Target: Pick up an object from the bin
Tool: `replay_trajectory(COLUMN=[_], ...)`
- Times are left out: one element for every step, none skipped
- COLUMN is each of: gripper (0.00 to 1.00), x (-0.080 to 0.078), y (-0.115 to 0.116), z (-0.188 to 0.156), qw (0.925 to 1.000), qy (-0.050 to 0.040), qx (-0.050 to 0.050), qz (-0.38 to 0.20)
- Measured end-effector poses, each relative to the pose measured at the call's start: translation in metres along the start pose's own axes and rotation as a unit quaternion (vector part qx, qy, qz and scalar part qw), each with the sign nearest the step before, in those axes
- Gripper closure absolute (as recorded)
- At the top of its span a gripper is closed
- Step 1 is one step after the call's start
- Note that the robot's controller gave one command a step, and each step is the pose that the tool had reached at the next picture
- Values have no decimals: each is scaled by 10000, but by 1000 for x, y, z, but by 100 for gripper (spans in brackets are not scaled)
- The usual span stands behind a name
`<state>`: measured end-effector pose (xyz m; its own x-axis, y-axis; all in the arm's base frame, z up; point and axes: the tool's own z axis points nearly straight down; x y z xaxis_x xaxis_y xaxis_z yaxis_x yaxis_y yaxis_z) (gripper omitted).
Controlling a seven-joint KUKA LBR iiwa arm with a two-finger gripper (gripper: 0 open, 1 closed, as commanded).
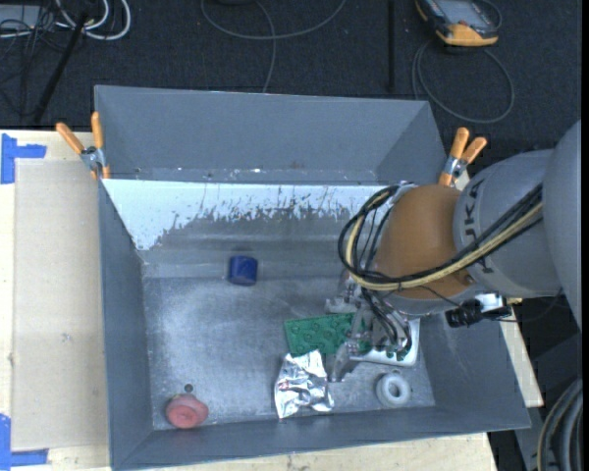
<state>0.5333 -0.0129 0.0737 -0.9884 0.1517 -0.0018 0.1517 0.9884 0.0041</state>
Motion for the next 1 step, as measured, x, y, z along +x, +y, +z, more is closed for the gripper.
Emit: replay_trajectory(gripper=[0], x=[-1], y=[1], z=[-2], qw=[10000], qy=[10], qx=[11], qz=[-20])
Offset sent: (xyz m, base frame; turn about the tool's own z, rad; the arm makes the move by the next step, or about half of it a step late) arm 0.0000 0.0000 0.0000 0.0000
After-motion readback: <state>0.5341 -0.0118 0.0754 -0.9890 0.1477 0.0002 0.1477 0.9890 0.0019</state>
